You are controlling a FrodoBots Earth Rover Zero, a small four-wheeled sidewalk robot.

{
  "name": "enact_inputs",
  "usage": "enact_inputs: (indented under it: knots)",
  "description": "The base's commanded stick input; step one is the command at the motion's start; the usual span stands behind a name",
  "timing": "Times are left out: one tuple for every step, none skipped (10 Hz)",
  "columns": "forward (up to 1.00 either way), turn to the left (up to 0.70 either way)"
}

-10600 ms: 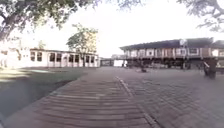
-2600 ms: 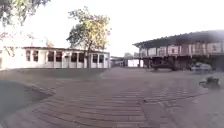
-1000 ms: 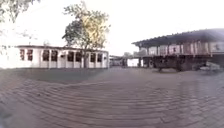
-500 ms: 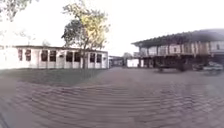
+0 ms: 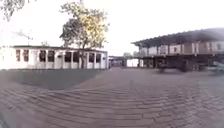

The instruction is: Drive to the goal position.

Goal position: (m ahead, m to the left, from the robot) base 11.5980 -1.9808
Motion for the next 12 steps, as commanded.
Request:
enact_inputs:
  knots:
    - [0.70, 0.00]
    - [0.70, 0.00]
    - [0.70, 0.00]
    - [0.70, 0.00]
    - [0.70, 0.00]
    - [0.70, 0.00]
    - [0.70, 0.00]
    - [0.70, 0.00]
    - [0.70, 0.00]
    - [0.70, 0.00]
    - [0.70, 0.00]
    - [0.70, 0.00]
